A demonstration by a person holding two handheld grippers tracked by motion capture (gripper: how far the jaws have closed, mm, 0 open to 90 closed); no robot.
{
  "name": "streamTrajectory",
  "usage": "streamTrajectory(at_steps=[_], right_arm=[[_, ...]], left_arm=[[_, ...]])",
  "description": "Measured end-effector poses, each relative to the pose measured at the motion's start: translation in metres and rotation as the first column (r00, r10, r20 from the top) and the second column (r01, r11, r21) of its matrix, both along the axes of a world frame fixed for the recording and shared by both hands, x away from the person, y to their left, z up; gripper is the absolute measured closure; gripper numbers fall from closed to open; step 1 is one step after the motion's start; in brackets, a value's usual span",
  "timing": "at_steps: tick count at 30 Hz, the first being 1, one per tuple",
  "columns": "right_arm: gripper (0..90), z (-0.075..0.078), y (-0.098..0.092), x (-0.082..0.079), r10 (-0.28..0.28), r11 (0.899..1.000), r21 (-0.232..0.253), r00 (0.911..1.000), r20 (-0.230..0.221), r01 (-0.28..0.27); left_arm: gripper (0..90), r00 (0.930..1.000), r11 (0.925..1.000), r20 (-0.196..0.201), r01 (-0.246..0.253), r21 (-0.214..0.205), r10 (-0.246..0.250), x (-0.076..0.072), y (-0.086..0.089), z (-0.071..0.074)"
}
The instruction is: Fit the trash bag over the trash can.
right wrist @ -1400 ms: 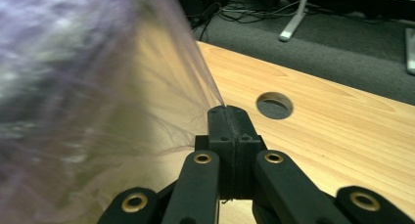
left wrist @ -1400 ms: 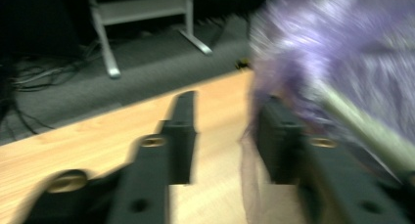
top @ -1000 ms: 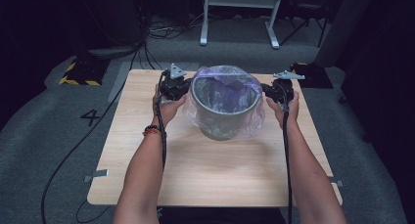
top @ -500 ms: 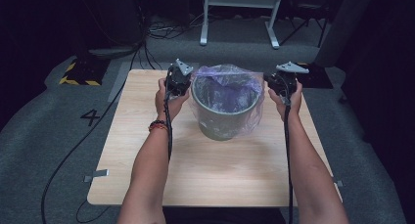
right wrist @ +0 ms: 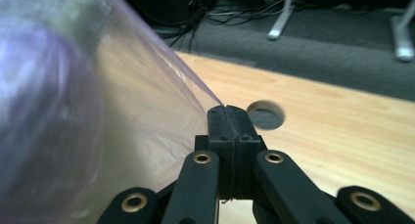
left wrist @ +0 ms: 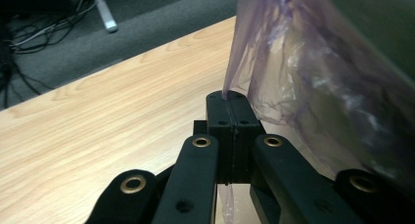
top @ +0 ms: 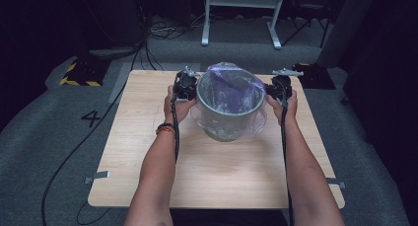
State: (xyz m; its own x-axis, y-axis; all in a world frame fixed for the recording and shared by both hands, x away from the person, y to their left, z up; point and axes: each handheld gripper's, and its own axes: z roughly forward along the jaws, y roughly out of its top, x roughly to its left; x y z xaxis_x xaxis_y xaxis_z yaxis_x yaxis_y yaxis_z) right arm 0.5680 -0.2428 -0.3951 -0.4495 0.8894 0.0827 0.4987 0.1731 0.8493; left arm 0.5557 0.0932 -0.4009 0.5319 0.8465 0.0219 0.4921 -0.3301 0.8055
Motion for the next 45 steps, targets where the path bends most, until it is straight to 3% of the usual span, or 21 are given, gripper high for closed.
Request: streamTrajectory(at_steps=[5, 8, 13, 16, 21, 34, 36, 41, 43, 45], right_arm=[[90.0, -0.012, -0.003, -0.002, 0.037, 0.998, 0.050, 0.9987, -0.035, -0.035], [90.0, -0.020, -0.001, -0.004, 0.048, 0.998, 0.030, 0.9972, -0.057, -0.046], [90.0, -0.037, -0.009, -0.006, 0.038, 0.998, 0.048, 0.9956, -0.085, -0.034], [90.0, -0.043, -0.016, -0.008, 0.030, 0.998, 0.051, 0.9954, -0.091, -0.026], [90.0, -0.048, -0.023, -0.014, 0.036, 0.999, 0.045, 0.9947, -0.097, -0.031], [87.3, -0.067, -0.035, -0.025, 0.055, 0.998, 0.038, 0.9886, -0.140, -0.050], [86.8, -0.067, -0.037, -0.029, 0.041, 0.999, 0.026, 0.9929, -0.112, -0.038], [71.1, -0.066, -0.038, -0.038, 0.048, 0.999, -0.014, 0.9948, -0.090, -0.049], [61.9, -0.065, -0.041, -0.041, 0.046, 0.998, -0.039, 0.9953, -0.085, -0.050], [56.5, -0.064, -0.046, -0.046, 0.068, 0.997, -0.020, 0.9944, -0.081, -0.070]], left_arm=[[89.6, 0.9986, 0.9980, -0.038, 0.036, -0.052, -0.038, -0.003, 0.003, -0.008], [89.2, 0.9944, 0.9980, -0.097, 0.037, -0.051, -0.042, 0.000, 0.004, -0.018], [87.9, 0.9932, 0.9969, -0.110, 0.031, -0.073, -0.039, -0.004, 0.011, -0.033], [87.9, 0.9943, 0.9954, -0.098, 0.033, -0.090, -0.042, -0.007, 0.017, -0.035], [88.3, 0.9959, 0.9961, -0.079, 0.039, -0.079, -0.046, -0.014, 0.025, -0.036], [88.4, 0.9940, 0.9974, -0.089, 0.061, -0.039, -0.064, -0.029, 0.024, -0.054], [88.3, 0.9945, 0.9974, -0.079, 0.066, -0.028, -0.068, -0.032, 0.025, -0.055], [79.8, 0.9967, 0.9972, -0.031, 0.075, -0.011, -0.075, -0.044, 0.029, -0.052], [70.0, 0.9968, 0.9968, -0.011, 0.079, -0.013, -0.079, -0.051, 0.033, -0.050], [66.0, 0.9959, 0.9958, 0.002, 0.091, -0.012, -0.091, -0.058, 0.037, -0.048]])
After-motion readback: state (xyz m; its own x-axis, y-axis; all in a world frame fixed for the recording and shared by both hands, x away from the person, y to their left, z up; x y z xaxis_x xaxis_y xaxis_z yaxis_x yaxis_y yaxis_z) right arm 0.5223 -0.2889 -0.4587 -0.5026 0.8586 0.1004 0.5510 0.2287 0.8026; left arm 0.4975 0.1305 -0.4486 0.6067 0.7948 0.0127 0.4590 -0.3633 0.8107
